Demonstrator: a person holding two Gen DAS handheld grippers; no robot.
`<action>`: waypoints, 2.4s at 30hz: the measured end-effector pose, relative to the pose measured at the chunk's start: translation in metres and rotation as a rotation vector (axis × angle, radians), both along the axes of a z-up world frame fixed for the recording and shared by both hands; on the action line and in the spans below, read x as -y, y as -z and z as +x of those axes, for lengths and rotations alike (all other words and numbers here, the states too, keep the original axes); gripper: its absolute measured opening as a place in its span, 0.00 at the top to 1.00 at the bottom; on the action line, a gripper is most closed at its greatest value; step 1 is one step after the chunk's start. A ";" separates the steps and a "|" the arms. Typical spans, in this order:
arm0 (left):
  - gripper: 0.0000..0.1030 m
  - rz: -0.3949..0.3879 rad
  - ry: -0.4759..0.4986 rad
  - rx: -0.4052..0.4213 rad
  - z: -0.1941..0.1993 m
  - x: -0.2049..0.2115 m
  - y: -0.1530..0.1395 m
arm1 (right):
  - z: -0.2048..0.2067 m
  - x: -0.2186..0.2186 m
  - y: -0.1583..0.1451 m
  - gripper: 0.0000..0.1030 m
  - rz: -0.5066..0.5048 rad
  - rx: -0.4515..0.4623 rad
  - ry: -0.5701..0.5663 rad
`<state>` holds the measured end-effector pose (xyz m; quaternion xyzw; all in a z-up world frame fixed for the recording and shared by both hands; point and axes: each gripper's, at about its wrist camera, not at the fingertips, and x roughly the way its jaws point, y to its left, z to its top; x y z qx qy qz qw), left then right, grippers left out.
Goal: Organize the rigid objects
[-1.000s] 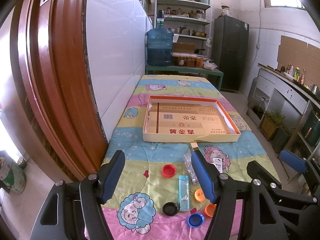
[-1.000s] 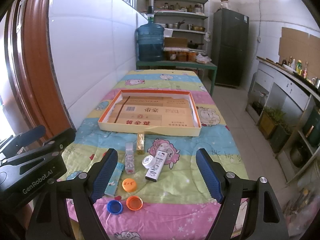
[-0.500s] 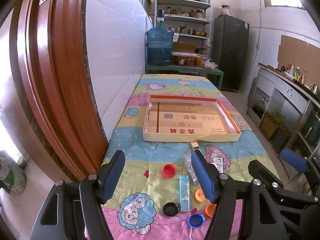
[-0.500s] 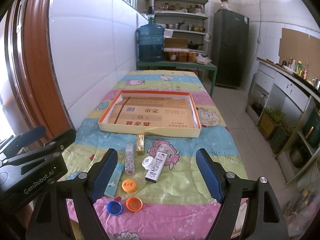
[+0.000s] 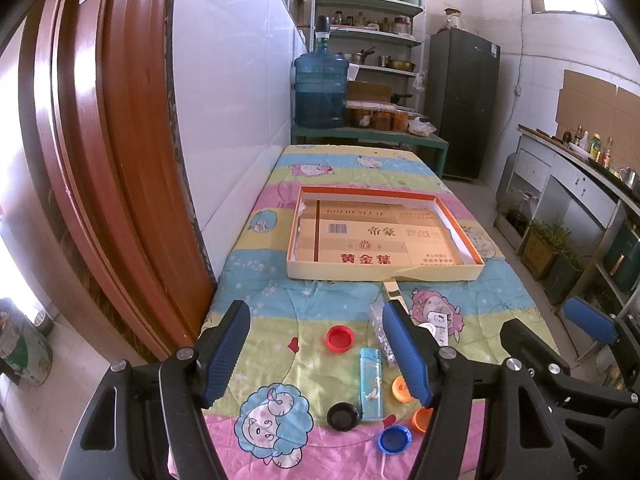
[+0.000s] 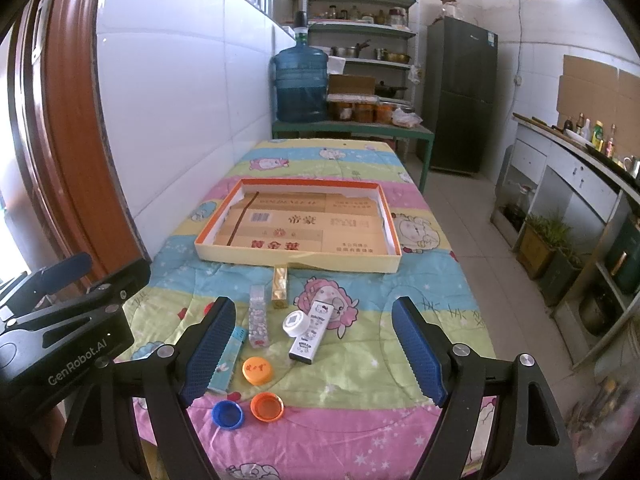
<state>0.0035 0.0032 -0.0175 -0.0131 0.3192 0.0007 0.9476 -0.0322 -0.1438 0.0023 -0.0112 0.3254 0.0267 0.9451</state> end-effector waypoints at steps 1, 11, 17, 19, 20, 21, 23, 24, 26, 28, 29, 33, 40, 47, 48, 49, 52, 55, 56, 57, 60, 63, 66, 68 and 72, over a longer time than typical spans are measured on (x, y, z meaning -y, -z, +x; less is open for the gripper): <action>0.33 -0.001 0.000 -0.002 0.001 0.000 0.001 | 0.000 0.000 0.001 0.21 0.000 -0.001 0.000; 0.33 -0.029 -0.003 -0.051 0.010 -0.013 0.023 | 0.004 0.008 0.017 0.21 0.002 -0.028 0.005; 0.33 -0.042 0.014 -0.092 0.017 -0.023 0.047 | 0.006 0.020 0.044 0.21 0.035 -0.086 0.005; 0.33 -0.046 0.022 -0.103 0.016 -0.026 0.055 | 0.006 0.021 0.055 0.21 0.032 -0.109 -0.002; 0.33 -0.049 0.027 -0.106 0.015 -0.027 0.059 | 0.005 0.020 0.060 0.21 0.028 -0.119 -0.007; 0.33 -0.050 0.031 -0.111 0.014 -0.028 0.063 | 0.004 0.020 0.066 0.21 0.023 -0.128 -0.013; 0.33 -0.054 0.044 -0.119 0.012 -0.030 0.070 | 0.002 0.017 0.076 0.21 0.013 -0.143 -0.024; 0.33 -0.061 0.055 -0.123 0.010 -0.031 0.075 | 0.000 0.017 0.081 0.21 0.009 -0.149 -0.029; 0.33 -0.066 0.085 -0.131 0.006 -0.030 0.083 | -0.003 0.016 0.090 0.21 0.004 -0.162 -0.042; 0.33 -0.052 0.110 -0.135 0.002 -0.027 0.090 | -0.007 0.016 0.097 0.21 0.004 -0.173 -0.053; 0.33 -0.042 0.123 -0.141 0.000 -0.026 0.095 | -0.009 0.016 0.100 0.21 0.001 -0.179 -0.057; 0.36 -0.044 0.171 -0.170 -0.009 -0.023 0.108 | -0.016 0.017 0.112 0.21 -0.015 -0.202 -0.078; 0.37 -0.057 0.234 -0.207 -0.008 -0.013 0.122 | -0.022 0.008 0.124 0.21 -0.041 -0.215 -0.116; 0.37 -0.033 0.240 -0.190 -0.005 -0.009 0.124 | -0.016 0.003 0.128 0.25 -0.045 -0.211 -0.130; 0.37 -0.031 0.241 -0.187 -0.005 -0.009 0.125 | -0.015 0.002 0.129 0.27 -0.043 -0.212 -0.134; 0.37 -0.029 0.244 -0.184 -0.005 -0.009 0.125 | -0.013 0.000 0.129 0.27 -0.044 -0.209 -0.138; 0.38 -0.035 0.252 -0.174 -0.003 -0.010 0.126 | -0.007 -0.006 0.130 0.31 -0.048 -0.196 -0.156; 0.41 -0.030 0.254 -0.167 -0.001 -0.010 0.126 | -0.001 -0.012 0.130 0.36 -0.045 -0.189 -0.185; 0.43 -0.026 0.255 -0.165 0.000 -0.010 0.126 | 0.000 -0.015 0.131 0.40 -0.046 -0.185 -0.193; 0.47 -0.024 0.257 -0.163 0.001 -0.010 0.127 | 0.001 -0.018 0.131 0.42 -0.047 -0.179 -0.203; 0.55 -0.030 0.260 -0.162 0.002 -0.010 0.126 | 0.004 -0.023 0.131 0.54 -0.044 -0.171 -0.226; 0.66 -0.039 0.263 -0.161 0.003 -0.011 0.126 | 0.006 -0.027 0.130 0.65 -0.042 -0.170 -0.248; 0.70 -0.079 0.264 -0.164 0.005 -0.016 0.126 | 0.007 -0.028 0.130 0.68 -0.040 -0.174 -0.254; 0.70 -0.094 0.265 -0.166 0.005 -0.017 0.125 | 0.007 -0.026 0.129 0.70 -0.033 -0.178 -0.250; 0.70 -0.117 0.265 -0.168 0.006 -0.019 0.124 | 0.007 -0.020 0.128 0.71 0.004 -0.187 -0.233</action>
